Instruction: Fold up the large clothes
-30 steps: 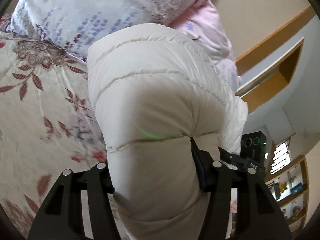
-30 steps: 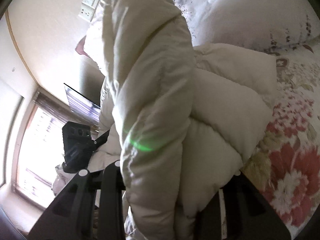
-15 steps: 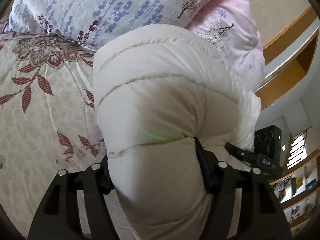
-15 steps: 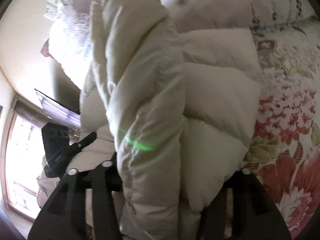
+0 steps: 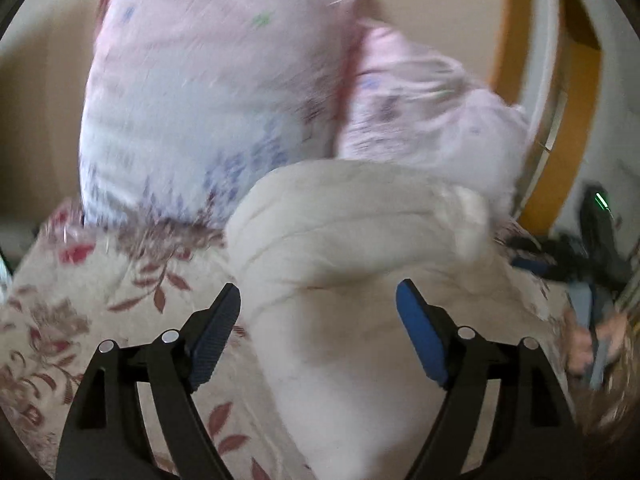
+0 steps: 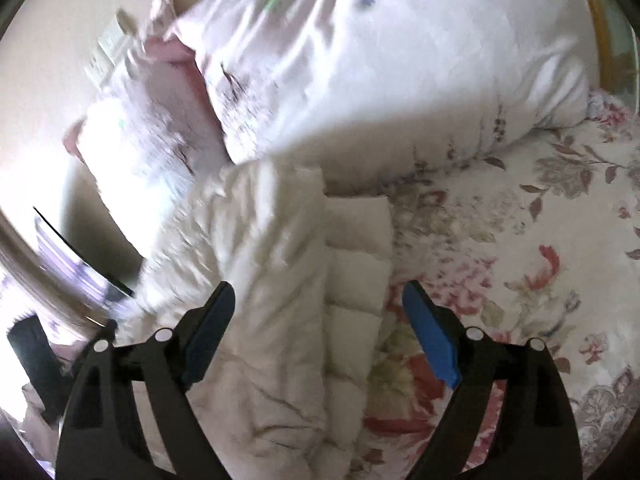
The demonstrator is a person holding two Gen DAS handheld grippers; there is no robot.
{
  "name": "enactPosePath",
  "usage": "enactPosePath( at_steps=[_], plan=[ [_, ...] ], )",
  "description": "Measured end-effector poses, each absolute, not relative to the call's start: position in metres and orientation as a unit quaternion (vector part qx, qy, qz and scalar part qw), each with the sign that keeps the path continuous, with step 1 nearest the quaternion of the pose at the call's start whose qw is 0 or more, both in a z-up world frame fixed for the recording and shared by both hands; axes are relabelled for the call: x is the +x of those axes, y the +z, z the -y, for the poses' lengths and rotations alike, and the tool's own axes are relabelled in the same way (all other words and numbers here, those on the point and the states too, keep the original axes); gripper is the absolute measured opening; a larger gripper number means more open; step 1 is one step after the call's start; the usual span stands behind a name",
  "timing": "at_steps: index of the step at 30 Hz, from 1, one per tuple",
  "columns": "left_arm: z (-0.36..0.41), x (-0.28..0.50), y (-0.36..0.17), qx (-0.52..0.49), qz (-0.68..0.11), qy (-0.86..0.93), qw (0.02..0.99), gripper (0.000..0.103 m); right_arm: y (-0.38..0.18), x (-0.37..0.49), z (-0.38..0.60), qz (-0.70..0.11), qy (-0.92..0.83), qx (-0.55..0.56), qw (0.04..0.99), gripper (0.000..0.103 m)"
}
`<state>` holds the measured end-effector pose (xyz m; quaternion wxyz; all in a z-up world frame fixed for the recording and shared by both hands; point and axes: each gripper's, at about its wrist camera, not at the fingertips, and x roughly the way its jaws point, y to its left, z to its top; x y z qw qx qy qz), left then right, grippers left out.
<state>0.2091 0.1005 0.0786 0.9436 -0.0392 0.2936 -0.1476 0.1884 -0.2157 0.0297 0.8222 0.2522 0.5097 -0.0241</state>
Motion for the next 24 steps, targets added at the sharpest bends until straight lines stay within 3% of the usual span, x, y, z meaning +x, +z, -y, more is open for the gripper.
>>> enactPosePath(
  at_steps=[5, 7, 8, 9, 11, 24],
  plan=[
    [-0.049, 0.175, 0.079, 0.066, -0.274, -0.187, 0.941, 0.084, 0.015, 0.216, 0.215, -0.530, -0.013, 0.256, 0.808, 0.077],
    [-0.036, 0.175, 0.071, 0.078, -0.288, -0.198, 0.933, 0.084, 0.003, 0.222, 0.212, -0.538, -0.010, 0.263, 0.801, 0.058],
    [-0.034, 0.178, 0.067, 0.077, -0.297, -0.200, 0.930, 0.084, -0.004, 0.225, 0.209, -0.543, -0.006, 0.267, 0.796, 0.038],
    [-0.033, 0.181, 0.061, 0.075, -0.306, -0.198, 0.928, 0.084, -0.009, 0.227, 0.207, -0.544, -0.004, 0.266, 0.796, 0.028],
    [-0.032, 0.188, 0.052, 0.064, -0.324, -0.195, 0.924, 0.084, -0.012, 0.229, 0.209, -0.533, -0.021, 0.259, 0.805, 0.020],
    [-0.019, 0.196, 0.034, 0.049, -0.341, -0.208, 0.915, 0.085, -0.045, 0.215, 0.234, -0.548, -0.105, 0.268, 0.786, 0.017]
  ],
)
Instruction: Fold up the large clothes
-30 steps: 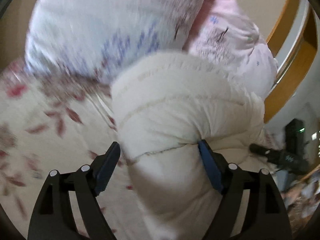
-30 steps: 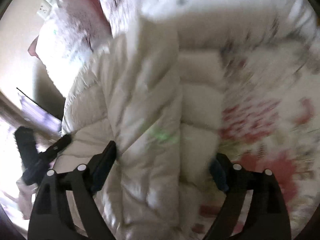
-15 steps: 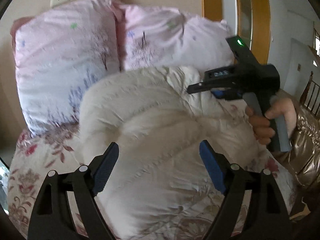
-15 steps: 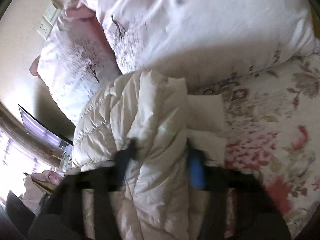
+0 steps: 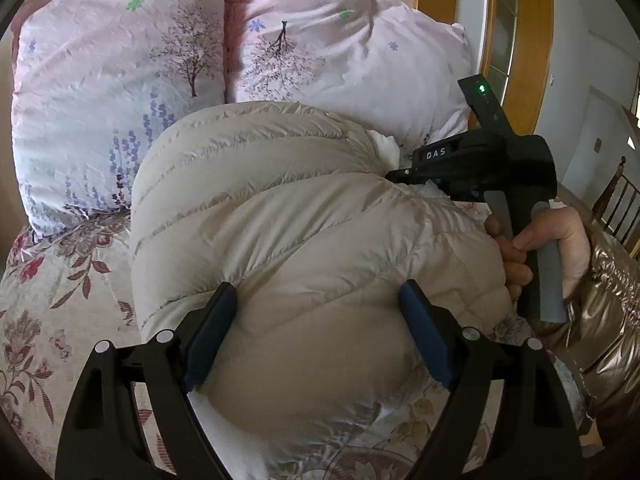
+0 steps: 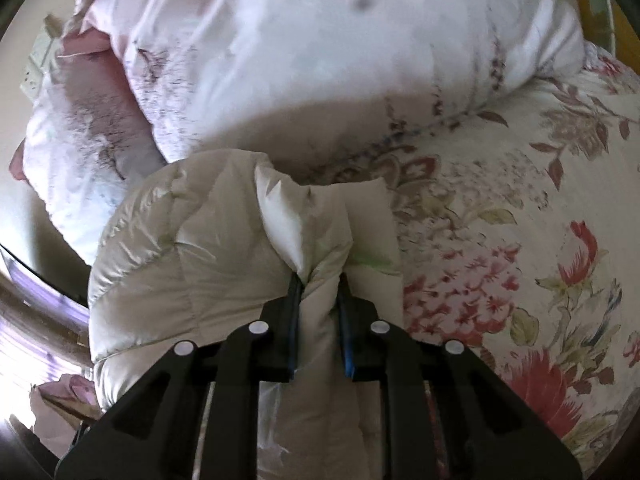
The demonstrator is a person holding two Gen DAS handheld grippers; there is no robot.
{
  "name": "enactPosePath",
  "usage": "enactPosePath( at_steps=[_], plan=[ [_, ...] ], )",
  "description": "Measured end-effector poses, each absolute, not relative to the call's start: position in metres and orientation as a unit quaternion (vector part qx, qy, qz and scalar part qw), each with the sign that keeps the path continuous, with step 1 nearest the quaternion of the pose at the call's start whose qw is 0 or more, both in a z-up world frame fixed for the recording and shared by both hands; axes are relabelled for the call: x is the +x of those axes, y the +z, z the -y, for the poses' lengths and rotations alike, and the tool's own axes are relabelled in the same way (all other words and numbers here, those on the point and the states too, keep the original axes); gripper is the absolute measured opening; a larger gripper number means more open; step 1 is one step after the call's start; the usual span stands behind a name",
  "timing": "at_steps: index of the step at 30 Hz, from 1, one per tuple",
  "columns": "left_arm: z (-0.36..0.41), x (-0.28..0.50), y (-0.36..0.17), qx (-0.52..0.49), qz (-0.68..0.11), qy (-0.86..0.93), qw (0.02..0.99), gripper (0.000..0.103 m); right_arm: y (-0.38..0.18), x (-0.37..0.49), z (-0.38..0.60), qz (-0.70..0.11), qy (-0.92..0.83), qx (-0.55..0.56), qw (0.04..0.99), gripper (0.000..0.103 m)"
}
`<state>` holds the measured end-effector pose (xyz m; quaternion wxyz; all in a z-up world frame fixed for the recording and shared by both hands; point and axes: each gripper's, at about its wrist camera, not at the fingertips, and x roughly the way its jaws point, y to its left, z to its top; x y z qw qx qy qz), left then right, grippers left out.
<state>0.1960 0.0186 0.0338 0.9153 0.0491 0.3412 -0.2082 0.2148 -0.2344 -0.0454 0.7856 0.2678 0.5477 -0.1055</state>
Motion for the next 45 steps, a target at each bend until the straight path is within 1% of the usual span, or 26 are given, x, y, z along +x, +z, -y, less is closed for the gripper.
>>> enactPosePath(
  at_steps=[3, 7, 10, 11, 12, 18, 21, 25, 27, 29, 34, 37, 40, 43, 44, 45],
  plan=[
    [-0.014, 0.197, 0.032, 0.050, -0.343, -0.210, 0.914, 0.085, -0.052, 0.211, 0.239, -0.549, -0.116, 0.272, 0.782, 0.017],
    [-0.008, 0.197, 0.030, 0.055, -0.343, -0.208, 0.915, 0.089, -0.060, 0.208, 0.239, -0.554, -0.122, 0.271, 0.778, 0.017],
    [-0.009, 0.195, 0.030, 0.056, -0.344, -0.202, 0.915, 0.089, -0.054, 0.207, 0.238, -0.555, -0.124, 0.258, 0.781, 0.029],
    [-0.010, 0.195, 0.031, 0.055, -0.344, -0.201, 0.916, 0.089, -0.047, 0.204, 0.236, -0.553, -0.127, 0.251, 0.784, 0.036],
    [-0.011, 0.193, 0.032, 0.054, -0.344, -0.199, 0.916, 0.089, -0.040, 0.200, 0.235, -0.548, -0.129, 0.244, 0.790, 0.038],
    [-0.030, 0.173, 0.050, 0.033, -0.320, -0.183, 0.929, 0.089, 0.023, 0.160, 0.206, -0.494, -0.085, 0.185, 0.845, 0.039],
    [-0.037, 0.168, 0.054, 0.034, -0.311, -0.158, 0.937, 0.089, 0.039, 0.143, 0.183, -0.492, -0.039, 0.162, 0.855, 0.039],
    [-0.043, 0.174, 0.047, 0.035, -0.330, -0.139, 0.933, 0.089, 0.027, 0.132, 0.156, -0.524, -0.011, 0.125, 0.842, 0.038],
    [-0.042, 0.177, 0.040, 0.040, -0.341, -0.136, 0.929, 0.089, 0.011, 0.131, 0.150, -0.551, -0.022, 0.105, 0.827, 0.035],
    [-0.040, 0.179, 0.036, 0.044, -0.344, -0.134, 0.928, 0.089, -0.004, 0.130, 0.154, -0.570, -0.030, 0.115, 0.813, 0.035],
    [-0.040, 0.188, 0.029, 0.049, -0.354, -0.126, 0.925, 0.092, -0.022, 0.125, 0.161, -0.583, -0.041, 0.131, 0.801, 0.035],
    [-0.039, 0.192, 0.021, 0.052, -0.361, -0.121, 0.923, 0.095, -0.024, 0.120, 0.156, -0.586, -0.048, 0.123, 0.799, 0.035],
    [-0.037, 0.193, 0.017, 0.056, -0.363, -0.119, 0.922, 0.095, -0.024, 0.117, 0.154, -0.588, -0.050, 0.120, 0.798, 0.035],
    [-0.039, 0.193, 0.017, 0.052, -0.362, -0.121, 0.923, 0.095, -0.011, 0.117, 0.169, -0.571, -0.046, 0.173, 0.801, 0.037],
    [-0.040, 0.194, 0.017, 0.049, -0.362, -0.122, 0.923, 0.095, -0.004, 0.120, 0.179, -0.554, -0.051, 0.200, 0.807, 0.038],
    [-0.040, 0.194, 0.017, 0.048, -0.363, -0.123, 0.923, 0.095, 0.002, 0.123, 0.188, -0.539, -0.063, 0.216, 0.812, 0.047]
  ],
)
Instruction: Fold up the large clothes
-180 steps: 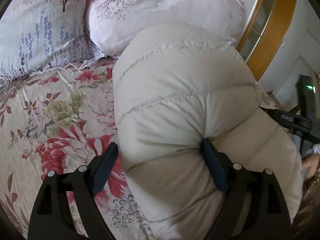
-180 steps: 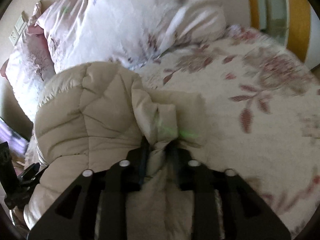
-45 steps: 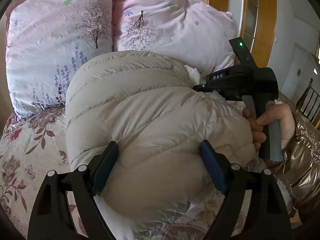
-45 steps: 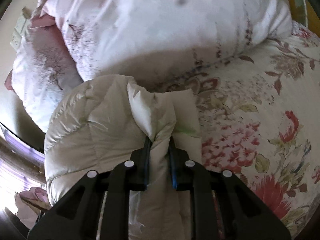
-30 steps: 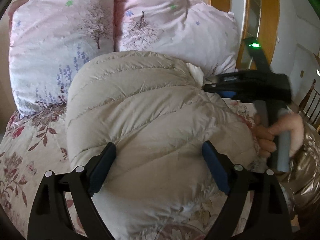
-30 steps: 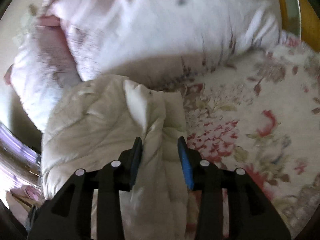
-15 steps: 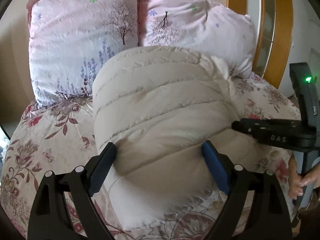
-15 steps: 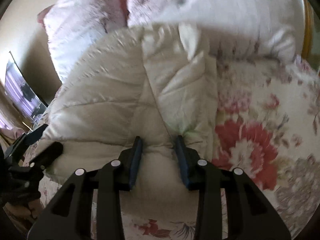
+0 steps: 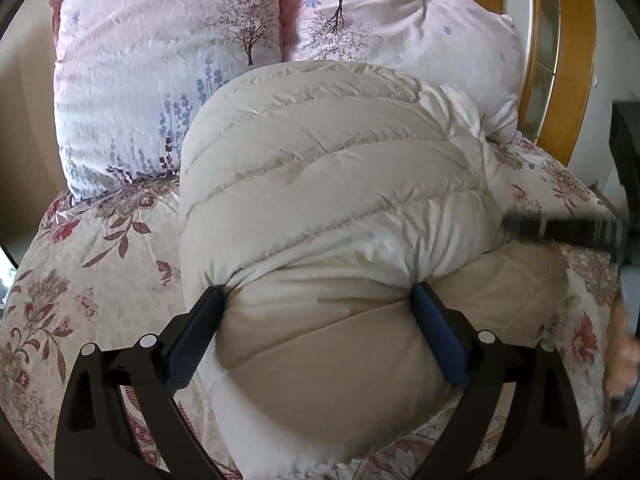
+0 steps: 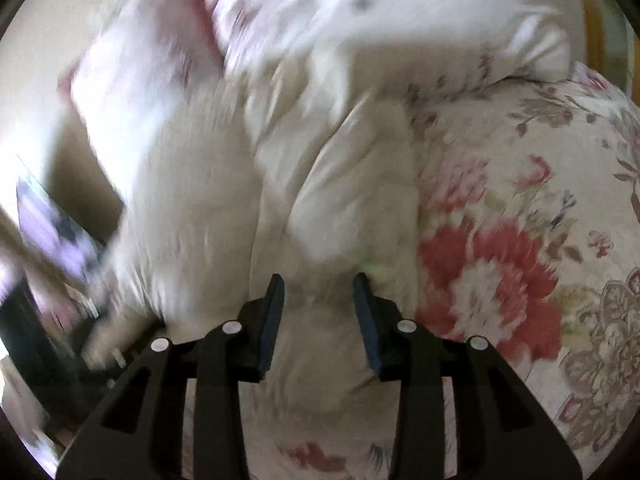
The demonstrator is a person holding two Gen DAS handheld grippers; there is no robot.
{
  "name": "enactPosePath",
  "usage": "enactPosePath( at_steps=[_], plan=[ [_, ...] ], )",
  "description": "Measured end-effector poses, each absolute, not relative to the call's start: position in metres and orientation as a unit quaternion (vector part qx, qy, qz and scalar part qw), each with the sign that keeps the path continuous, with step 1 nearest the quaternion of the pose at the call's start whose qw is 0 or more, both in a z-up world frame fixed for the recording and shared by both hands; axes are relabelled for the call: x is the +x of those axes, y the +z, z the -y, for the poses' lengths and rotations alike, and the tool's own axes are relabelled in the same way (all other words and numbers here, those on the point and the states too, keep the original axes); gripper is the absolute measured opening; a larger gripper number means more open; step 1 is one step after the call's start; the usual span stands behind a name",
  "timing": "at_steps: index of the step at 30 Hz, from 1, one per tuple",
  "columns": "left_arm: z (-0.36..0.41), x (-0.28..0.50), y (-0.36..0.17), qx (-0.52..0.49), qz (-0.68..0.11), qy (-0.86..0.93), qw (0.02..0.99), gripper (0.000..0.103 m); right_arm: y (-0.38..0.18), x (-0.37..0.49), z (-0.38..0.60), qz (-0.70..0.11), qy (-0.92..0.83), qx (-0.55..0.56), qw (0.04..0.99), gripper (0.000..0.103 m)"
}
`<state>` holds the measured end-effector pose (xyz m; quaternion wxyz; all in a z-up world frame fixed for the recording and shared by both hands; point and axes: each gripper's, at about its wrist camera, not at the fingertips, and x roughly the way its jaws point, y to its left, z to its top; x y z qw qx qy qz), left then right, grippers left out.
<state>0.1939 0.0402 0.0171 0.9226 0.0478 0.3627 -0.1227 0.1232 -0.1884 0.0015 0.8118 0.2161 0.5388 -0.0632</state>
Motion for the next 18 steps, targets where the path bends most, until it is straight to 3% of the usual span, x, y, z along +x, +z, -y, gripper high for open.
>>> enactPosePath(
  at_steps=[2, 5, 7, 8, 9, 18],
  plan=[
    [-0.040, 0.194, 0.017, 0.048, -0.363, -0.123, 0.923, 0.095, 0.008, 0.136, 0.202, -0.514, -0.096, 0.216, 0.825, 0.054],
    [-0.040, 0.194, 0.017, 0.048, -0.363, -0.123, 0.923, 0.095, 0.002, 0.161, 0.217, -0.509, -0.112, 0.229, 0.822, 0.052],
    [-0.040, 0.194, 0.017, 0.048, -0.362, -0.124, 0.923, 0.095, -0.009, 0.178, 0.222, -0.518, -0.101, 0.248, 0.812, 0.028],
    [-0.040, 0.194, 0.017, 0.047, -0.362, -0.124, 0.923, 0.095, -0.017, 0.184, 0.224, -0.524, -0.097, 0.250, 0.808, 0.011],
    [-0.040, 0.194, 0.018, 0.047, -0.361, -0.125, 0.923, 0.095, -0.021, 0.187, 0.226, -0.528, -0.101, 0.247, 0.806, 0.008],
    [-0.034, 0.184, 0.028, 0.050, -0.326, -0.146, 0.933, 0.097, -0.055, 0.179, 0.220, -0.577, -0.194, 0.213, 0.764, 0.003]
  ],
)
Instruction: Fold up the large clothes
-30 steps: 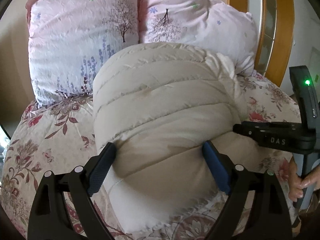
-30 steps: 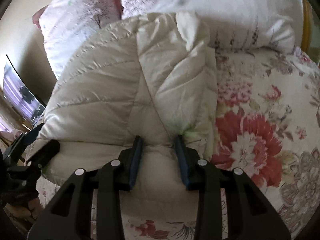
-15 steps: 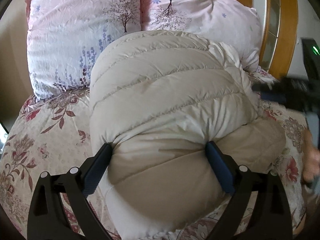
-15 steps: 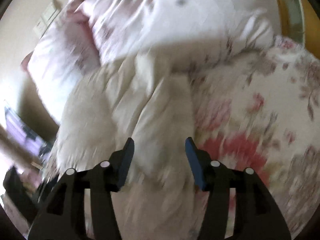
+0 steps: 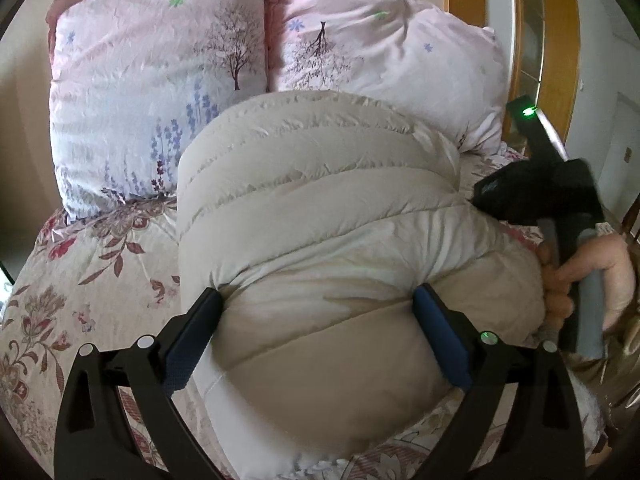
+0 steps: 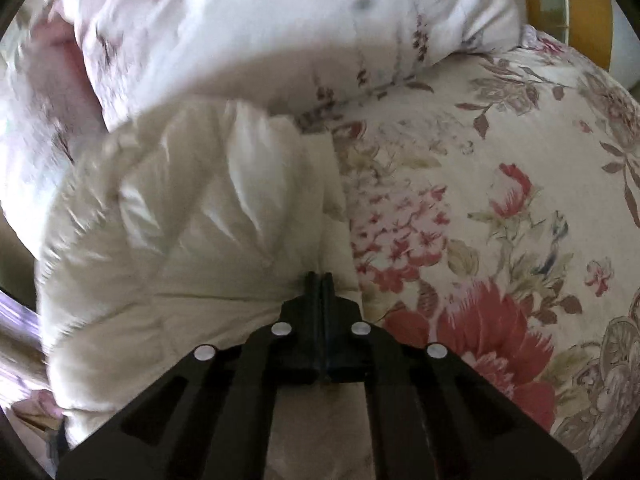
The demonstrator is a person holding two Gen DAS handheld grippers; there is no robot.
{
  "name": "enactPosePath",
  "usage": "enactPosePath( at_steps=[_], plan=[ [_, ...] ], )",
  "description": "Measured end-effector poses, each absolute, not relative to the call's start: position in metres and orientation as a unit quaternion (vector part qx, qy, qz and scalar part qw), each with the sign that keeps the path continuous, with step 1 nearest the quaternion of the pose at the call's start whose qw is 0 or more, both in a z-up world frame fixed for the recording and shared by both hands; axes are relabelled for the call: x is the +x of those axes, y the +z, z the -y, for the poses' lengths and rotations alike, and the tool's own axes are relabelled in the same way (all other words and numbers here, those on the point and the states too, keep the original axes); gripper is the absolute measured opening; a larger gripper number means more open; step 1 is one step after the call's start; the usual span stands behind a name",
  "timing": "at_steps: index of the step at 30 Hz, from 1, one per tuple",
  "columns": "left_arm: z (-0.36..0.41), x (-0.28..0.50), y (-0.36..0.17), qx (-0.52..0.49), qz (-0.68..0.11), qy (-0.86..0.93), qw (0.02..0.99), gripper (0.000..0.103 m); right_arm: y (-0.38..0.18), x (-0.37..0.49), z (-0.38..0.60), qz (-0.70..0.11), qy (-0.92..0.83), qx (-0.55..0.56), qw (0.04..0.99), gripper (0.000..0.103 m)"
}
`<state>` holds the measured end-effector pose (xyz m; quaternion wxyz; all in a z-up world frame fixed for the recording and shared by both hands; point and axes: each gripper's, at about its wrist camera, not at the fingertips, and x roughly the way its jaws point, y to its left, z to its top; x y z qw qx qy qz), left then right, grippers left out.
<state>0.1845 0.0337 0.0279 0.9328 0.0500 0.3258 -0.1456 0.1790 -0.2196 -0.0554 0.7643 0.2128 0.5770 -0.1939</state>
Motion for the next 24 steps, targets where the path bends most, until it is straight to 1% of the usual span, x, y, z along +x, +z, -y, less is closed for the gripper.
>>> enactPosePath(
  at_steps=[2, 4, 5, 6, 7, 11, 13, 16, 18, 20, 23, 24],
  plan=[
    [-0.039, 0.181, 0.032, 0.036, -0.324, -0.144, 0.934, 0.097, -0.052, 0.180, 0.214, -0.582, -0.190, 0.201, 0.765, 0.007],
    [-0.049, 0.173, 0.039, 0.015, -0.316, -0.147, 0.937, 0.097, -0.036, 0.170, 0.214, -0.563, -0.193, 0.208, 0.776, 0.018],
    [-0.054, 0.169, 0.042, 0.007, -0.310, -0.147, 0.939, 0.098, -0.028, 0.164, 0.212, -0.553, -0.190, 0.207, 0.784, 0.027],
    [-0.059, 0.164, 0.045, 0.002, -0.304, -0.144, 0.942, 0.102, -0.015, 0.155, 0.208, -0.539, -0.180, 0.203, 0.798, 0.033],
    [-0.064, 0.156, 0.049, -0.002, -0.293, -0.137, 0.946, 0.102, -0.003, 0.146, 0.202, -0.528, -0.166, 0.197, 0.809, 0.035],
    [-0.075, 0.137, 0.059, -0.011, -0.276, -0.125, 0.953, 0.102, 0.032, 0.116, 0.178, -0.510, -0.091, 0.185, 0.835, 0.037],
    [-0.080, 0.132, 0.059, -0.017, -0.278, -0.118, 0.953, 0.102, 0.036, 0.110, 0.166, -0.520, -0.060, 0.167, 0.835, 0.037],
    [-0.083, 0.128, 0.054, -0.016, -0.293, -0.099, 0.951, 0.102, 0.023, 0.111, 0.145, -0.548, -0.034, 0.138, 0.825, 0.038],
    [-0.085, 0.127, 0.048, -0.016, -0.306, -0.086, 0.948, 0.102, -0.001, 0.112, 0.138, -0.582, -0.044, 0.117, 0.803, 0.040],
    [-0.088, 0.124, 0.042, -0.018, -0.319, -0.075, 0.945, 0.102, -0.016, 0.113, 0.140, -0.589, -0.050, 0.124, 0.797, 0.040],
    [-0.092, 0.120, 0.034, -0.021, -0.335, -0.060, 0.940, 0.102, -0.022, 0.117, 0.143, -0.593, -0.051, 0.128, 0.793, 0.041],
    [-0.093, 0.118, 0.032, -0.022, -0.338, -0.059, 0.939, 0.102, -0.021, 0.118, 0.144, -0.594, -0.051, 0.128, 0.792, 0.044]
  ],
)
